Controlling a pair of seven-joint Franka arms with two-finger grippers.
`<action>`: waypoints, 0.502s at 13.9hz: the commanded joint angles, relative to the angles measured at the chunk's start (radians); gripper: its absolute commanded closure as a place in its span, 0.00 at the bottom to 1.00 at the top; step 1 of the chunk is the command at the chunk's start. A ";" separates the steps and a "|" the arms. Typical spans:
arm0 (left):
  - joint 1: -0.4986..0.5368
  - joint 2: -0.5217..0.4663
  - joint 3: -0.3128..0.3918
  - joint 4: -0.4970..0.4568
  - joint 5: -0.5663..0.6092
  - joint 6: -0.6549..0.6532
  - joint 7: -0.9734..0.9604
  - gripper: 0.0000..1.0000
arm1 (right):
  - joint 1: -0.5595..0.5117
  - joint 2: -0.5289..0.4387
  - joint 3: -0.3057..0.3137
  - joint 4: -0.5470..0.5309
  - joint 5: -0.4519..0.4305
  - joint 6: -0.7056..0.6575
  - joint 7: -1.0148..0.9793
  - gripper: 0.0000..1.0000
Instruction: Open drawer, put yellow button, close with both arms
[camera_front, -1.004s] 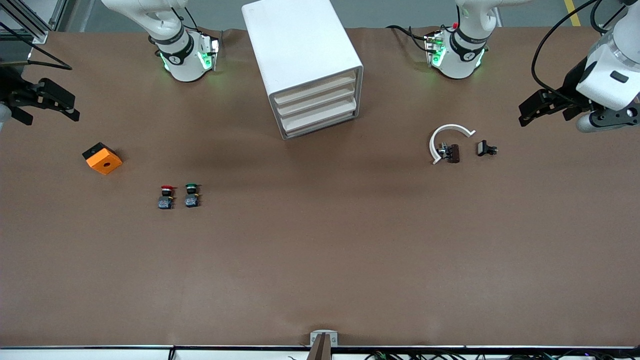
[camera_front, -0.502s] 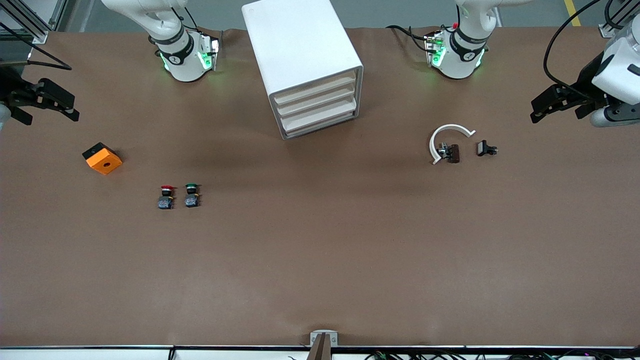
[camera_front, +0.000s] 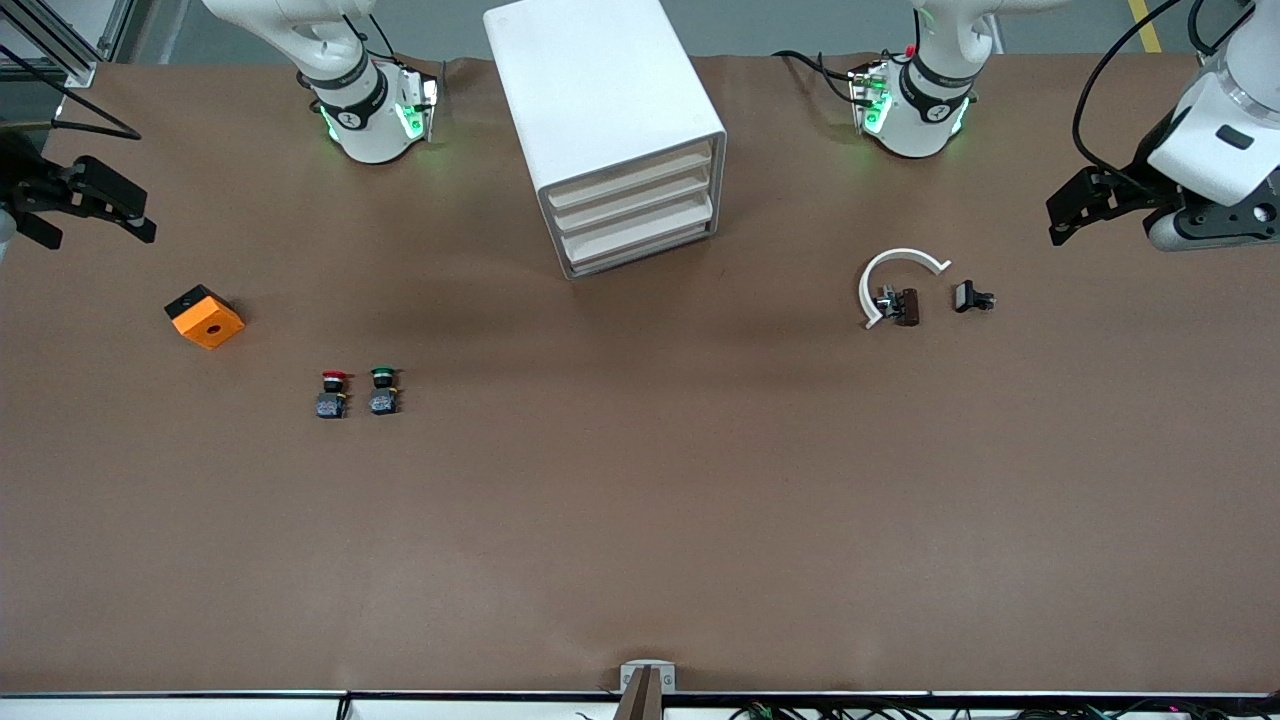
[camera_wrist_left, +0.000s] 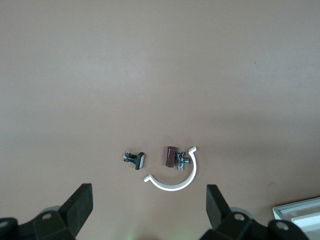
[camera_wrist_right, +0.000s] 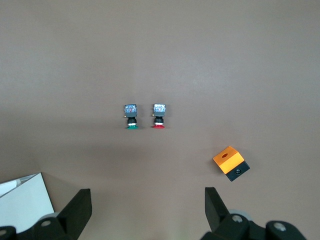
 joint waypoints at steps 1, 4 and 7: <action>0.012 -0.009 -0.001 -0.009 0.013 0.009 0.007 0.00 | -0.005 0.005 0.004 0.018 -0.015 -0.005 0.015 0.00; 0.015 -0.008 -0.001 -0.009 0.003 0.009 0.005 0.00 | -0.005 0.006 0.004 0.020 -0.015 -0.003 0.014 0.00; 0.026 -0.006 -0.004 -0.009 0.000 0.009 -0.005 0.00 | -0.005 0.006 0.004 0.018 -0.015 -0.003 0.014 0.00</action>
